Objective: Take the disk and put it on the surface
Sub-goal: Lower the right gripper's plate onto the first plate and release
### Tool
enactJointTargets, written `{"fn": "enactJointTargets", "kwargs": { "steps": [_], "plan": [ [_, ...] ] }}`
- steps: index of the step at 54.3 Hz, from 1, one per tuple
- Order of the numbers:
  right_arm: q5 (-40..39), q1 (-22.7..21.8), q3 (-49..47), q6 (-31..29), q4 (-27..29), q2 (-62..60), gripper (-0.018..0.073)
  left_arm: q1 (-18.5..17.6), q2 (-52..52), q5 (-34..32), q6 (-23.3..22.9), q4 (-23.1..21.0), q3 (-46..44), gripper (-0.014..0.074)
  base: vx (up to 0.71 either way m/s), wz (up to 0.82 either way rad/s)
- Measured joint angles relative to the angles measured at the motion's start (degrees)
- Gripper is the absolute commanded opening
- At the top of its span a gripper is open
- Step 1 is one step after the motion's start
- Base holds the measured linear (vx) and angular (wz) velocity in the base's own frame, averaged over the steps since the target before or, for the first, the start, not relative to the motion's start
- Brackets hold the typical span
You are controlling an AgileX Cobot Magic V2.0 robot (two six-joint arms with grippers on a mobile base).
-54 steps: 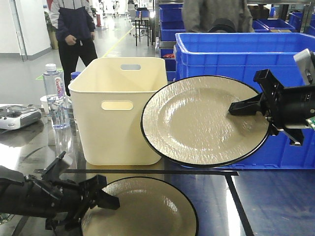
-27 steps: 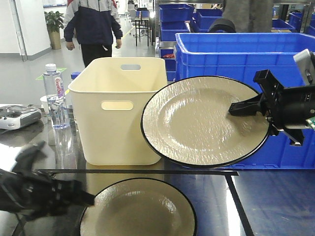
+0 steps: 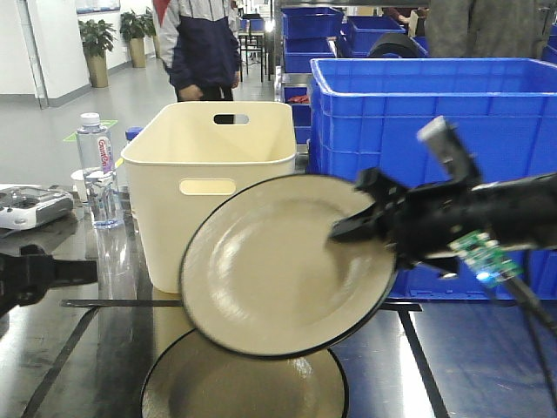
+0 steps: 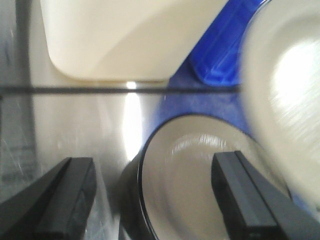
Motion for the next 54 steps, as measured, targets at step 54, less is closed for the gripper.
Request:
{"fn": "enactJointTargets", "kwargs": {
  "steps": [54],
  "plan": [
    [9.5,4.7,-0.4,-2.5,-7.2,12.4,0.0268,0.0,-0.9,-0.4,0.0,0.0,0.0,0.0592,0.00,0.00]
  ]
}}
